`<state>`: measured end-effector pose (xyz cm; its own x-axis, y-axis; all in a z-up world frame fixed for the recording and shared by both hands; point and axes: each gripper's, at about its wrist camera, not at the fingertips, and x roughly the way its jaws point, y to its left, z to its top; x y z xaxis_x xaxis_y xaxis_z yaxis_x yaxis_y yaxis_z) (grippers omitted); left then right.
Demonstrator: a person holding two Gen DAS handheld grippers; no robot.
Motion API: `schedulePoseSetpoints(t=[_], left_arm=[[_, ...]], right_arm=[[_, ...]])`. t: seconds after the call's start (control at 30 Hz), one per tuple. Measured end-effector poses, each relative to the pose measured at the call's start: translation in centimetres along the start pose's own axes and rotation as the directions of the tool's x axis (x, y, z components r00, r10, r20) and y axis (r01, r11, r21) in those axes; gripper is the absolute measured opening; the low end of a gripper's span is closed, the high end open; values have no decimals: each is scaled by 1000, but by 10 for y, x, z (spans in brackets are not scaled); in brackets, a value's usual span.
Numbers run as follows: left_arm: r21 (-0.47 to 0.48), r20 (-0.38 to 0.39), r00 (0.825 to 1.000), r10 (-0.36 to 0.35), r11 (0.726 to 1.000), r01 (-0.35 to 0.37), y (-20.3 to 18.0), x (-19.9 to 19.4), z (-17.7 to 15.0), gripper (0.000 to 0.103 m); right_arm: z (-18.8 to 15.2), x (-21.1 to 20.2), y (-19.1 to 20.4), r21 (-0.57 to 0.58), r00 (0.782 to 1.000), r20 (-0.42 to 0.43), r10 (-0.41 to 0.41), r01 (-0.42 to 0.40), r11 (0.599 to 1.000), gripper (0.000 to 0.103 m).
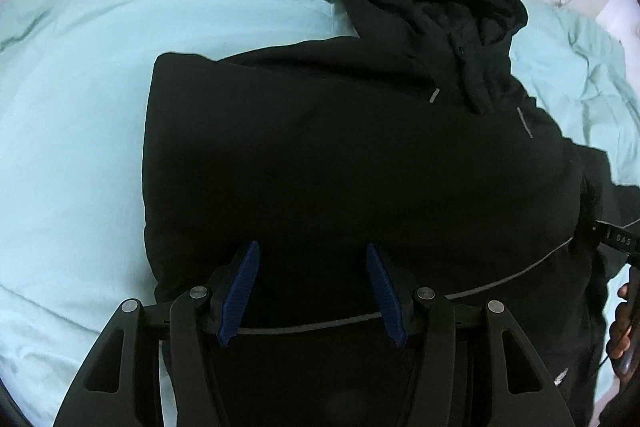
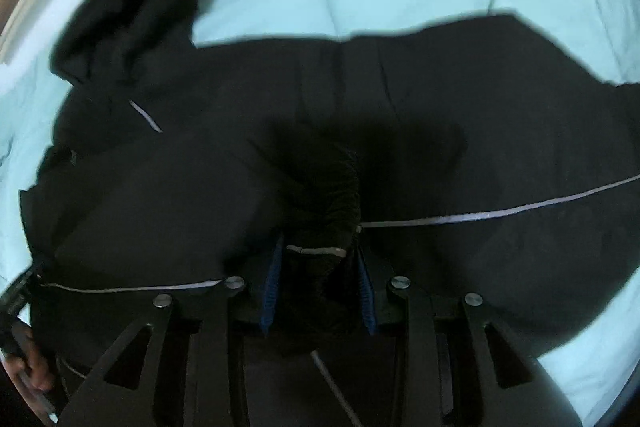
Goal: Fold large clothes
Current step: 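Lay the held side and sleeve across the jacket body with both tools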
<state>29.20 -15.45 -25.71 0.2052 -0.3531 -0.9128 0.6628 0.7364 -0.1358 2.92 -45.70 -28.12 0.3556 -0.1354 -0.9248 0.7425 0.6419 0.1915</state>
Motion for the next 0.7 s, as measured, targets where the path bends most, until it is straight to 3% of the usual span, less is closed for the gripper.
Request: schedulePoseSetpoints(t=[0.13,0.23,0.37,0.43,0.53,0.6,0.7], left_arm=[[15,-11,1000,13,1000,-13,-2,1,3,57],[27,-9,1000,12,1000,-12,-2,-12,5,58],[27,30,997,-65,998,64,-9,-41,4,58],[21,49,994,-94,995,93,-16,-48,0,58],[5,40,995,-97,995,96,-21,-43,-5,58],[-18,-12,999,-44,999,43,-21,-23,-10,58],[-23,-36,999,-29,999,28,-13,-8,-22,57]], right_arm=[[-2,-2,0,-12,1000,-13,20,-20,1000,37],[-3,-32,-7,22,1000,-10,26,-26,999,55],[-8,-95,9,-6,990,121,74,-74,997,60],[-10,-106,30,-68,986,148,76,-66,995,60],[-16,-87,58,-137,990,119,80,-64,989,60],[-23,-57,69,-138,996,44,77,-71,988,60],[-38,-9,75,-158,999,-43,-5,-2,987,60]])
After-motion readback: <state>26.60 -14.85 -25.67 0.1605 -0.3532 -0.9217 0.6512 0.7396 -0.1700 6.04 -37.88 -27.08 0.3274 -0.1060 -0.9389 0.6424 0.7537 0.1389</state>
